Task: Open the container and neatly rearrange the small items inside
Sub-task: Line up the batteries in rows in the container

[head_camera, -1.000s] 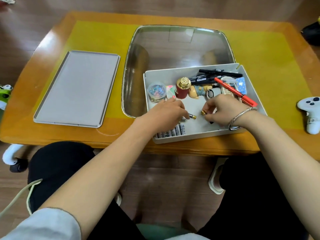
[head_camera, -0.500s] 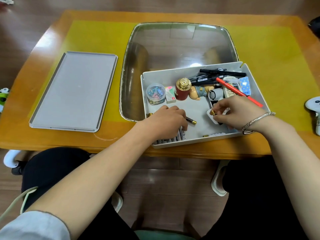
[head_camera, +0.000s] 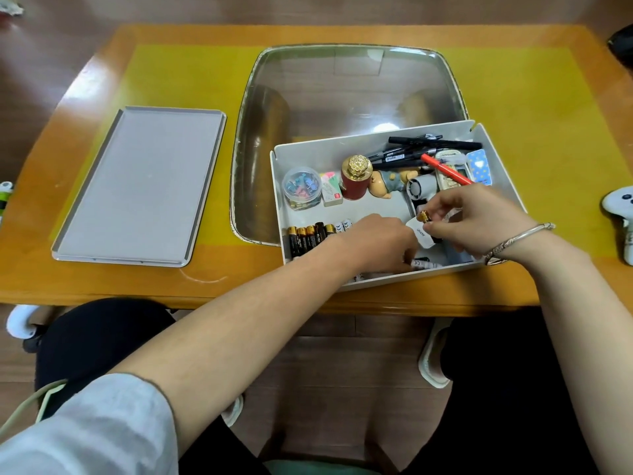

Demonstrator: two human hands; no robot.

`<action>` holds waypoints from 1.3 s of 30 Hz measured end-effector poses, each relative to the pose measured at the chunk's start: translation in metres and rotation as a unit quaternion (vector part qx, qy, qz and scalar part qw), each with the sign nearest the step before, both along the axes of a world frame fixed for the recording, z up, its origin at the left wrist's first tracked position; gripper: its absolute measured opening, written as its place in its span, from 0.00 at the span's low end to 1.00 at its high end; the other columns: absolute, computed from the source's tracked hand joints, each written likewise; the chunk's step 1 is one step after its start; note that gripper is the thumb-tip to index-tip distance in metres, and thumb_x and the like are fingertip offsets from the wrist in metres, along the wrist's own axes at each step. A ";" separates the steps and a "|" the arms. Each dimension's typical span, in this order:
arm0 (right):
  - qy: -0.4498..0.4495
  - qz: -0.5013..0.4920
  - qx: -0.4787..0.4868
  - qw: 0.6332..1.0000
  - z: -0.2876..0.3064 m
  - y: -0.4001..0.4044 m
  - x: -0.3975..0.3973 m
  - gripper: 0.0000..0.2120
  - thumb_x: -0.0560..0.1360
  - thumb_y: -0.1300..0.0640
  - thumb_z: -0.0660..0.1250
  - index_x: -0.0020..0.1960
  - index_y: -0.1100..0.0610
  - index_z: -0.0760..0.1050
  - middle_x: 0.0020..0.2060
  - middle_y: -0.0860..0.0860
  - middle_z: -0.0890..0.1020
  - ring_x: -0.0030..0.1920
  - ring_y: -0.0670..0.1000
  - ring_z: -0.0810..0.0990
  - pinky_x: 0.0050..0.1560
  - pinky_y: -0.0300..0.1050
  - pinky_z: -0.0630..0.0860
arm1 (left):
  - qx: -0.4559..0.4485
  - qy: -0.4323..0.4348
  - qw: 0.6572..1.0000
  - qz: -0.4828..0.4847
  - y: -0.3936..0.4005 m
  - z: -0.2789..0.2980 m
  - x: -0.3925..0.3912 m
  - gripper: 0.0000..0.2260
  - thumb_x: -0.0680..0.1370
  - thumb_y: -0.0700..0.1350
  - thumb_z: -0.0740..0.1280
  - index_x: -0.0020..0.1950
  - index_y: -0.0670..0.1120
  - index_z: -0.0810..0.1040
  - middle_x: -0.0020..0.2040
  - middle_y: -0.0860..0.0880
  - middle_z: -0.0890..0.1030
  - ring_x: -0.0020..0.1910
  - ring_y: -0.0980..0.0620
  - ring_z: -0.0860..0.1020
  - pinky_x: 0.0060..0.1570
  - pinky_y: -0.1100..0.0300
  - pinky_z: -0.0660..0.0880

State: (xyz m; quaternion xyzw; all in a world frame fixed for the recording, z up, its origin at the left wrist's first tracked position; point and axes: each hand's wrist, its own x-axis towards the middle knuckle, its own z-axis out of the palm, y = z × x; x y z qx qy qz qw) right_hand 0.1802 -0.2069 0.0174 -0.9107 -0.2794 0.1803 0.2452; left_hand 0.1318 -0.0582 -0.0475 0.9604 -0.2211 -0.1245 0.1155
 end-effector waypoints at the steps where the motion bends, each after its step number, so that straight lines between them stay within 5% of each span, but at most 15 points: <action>1: 0.000 0.001 0.001 1.000 0.000 0.000 -0.001 0.15 0.71 0.62 0.70 0.33 0.47 0.71 0.34 0.47 0.79 0.25 0.33 0.74 0.24 0.25 0.66 | 0.011 -0.015 1.000 -0.001 0.000 0.000 0.000 0.11 0.78 0.53 0.65 0.57 0.51 0.80 0.50 0.49 0.82 0.49 0.47 0.78 0.42 0.57 0.69; 10: 0.000 -0.017 0.000 1.000 0.006 -0.003 0.000 0.12 0.71 0.61 0.70 0.34 0.47 0.72 0.31 0.45 0.77 0.25 0.36 0.75 0.24 0.26 0.68 | 0.121 -0.107 0.986 0.029 0.032 0.007 -0.002 0.10 0.78 0.46 0.65 0.55 0.55 0.82 0.53 0.51 0.78 0.52 0.48 0.70 0.43 0.56 0.60; 15: 0.001 -0.012 -0.005 1.000 0.007 0.004 -0.004 0.10 0.71 0.61 0.70 0.36 0.49 0.74 0.33 0.46 0.78 0.26 0.33 0.74 0.27 0.24 0.67 | 0.099 -0.078 0.992 0.016 0.034 0.005 -0.007 0.14 0.75 0.52 0.68 0.60 0.55 0.78 0.56 0.50 0.76 0.55 0.48 0.70 0.45 0.57 0.59; 19: -0.013 -0.006 -0.020 1.000 0.008 0.009 -0.009 0.04 0.71 0.61 0.70 0.43 0.54 0.78 0.33 0.47 0.79 0.26 0.30 0.73 0.29 0.22 0.66 | 0.093 -0.088 0.992 0.023 0.034 0.009 -0.007 0.10 0.78 0.46 0.65 0.57 0.55 0.80 0.55 0.51 0.76 0.54 0.49 0.70 0.44 0.58 0.59; 25: -0.008 -0.011 -0.042 0.999 0.005 0.019 -0.016 0.08 0.70 0.61 0.68 0.47 0.53 0.79 0.33 0.48 0.80 0.29 0.43 0.74 0.27 0.29 0.68 | 0.076 -0.081 0.993 0.028 0.046 0.014 -0.009 0.10 0.76 0.50 0.68 0.57 0.55 0.79 0.55 0.52 0.75 0.51 0.52 0.66 0.46 0.59 0.60; 30: 0.014 -0.003 -0.077 0.997 -0.001 0.029 -0.022 0.06 0.70 0.60 0.69 0.45 0.52 0.79 0.34 0.48 0.81 0.23 0.43 0.73 0.23 0.31 0.69 | 0.049 -0.067 0.994 0.066 0.050 0.015 -0.011 0.16 0.75 0.52 0.69 0.62 0.55 0.76 0.59 0.51 0.74 0.57 0.50 0.67 0.50 0.58 0.62; 34: -0.022 0.013 -0.118 0.993 -0.014 0.048 -0.026 0.05 0.71 0.58 0.69 0.47 0.54 0.79 0.39 0.51 0.82 0.30 0.42 0.73 0.39 0.37 0.73 | 0.014 -0.099 0.981 0.165 0.068 0.021 -0.019 0.14 0.77 0.48 0.67 0.62 0.52 0.77 0.60 0.50 0.75 0.60 0.48 0.68 0.55 0.53 0.63; 37: -0.059 0.033 -0.165 0.984 -0.022 0.068 -0.027 0.08 0.72 0.59 0.69 0.51 0.56 0.80 0.48 0.55 0.81 0.49 0.53 0.78 0.50 0.42 0.73 | -0.003 -0.177 0.951 0.252 0.083 0.025 -0.034 0.11 0.78 0.45 0.65 0.59 0.51 0.79 0.58 0.50 0.76 0.60 0.47 0.68 0.55 0.53 0.61; 39: -0.086 0.041 -0.200 0.975 -0.026 0.078 -0.025 0.10 0.72 0.62 0.68 0.53 0.60 0.79 0.54 0.57 0.78 0.53 0.57 0.78 0.52 0.46 0.75 | -0.020 -0.218 0.926 0.308 0.091 0.023 -0.047 0.10 0.78 0.44 0.65 0.58 0.51 0.80 0.59 0.51 0.76 0.61 0.46 0.67 0.56 0.52 0.60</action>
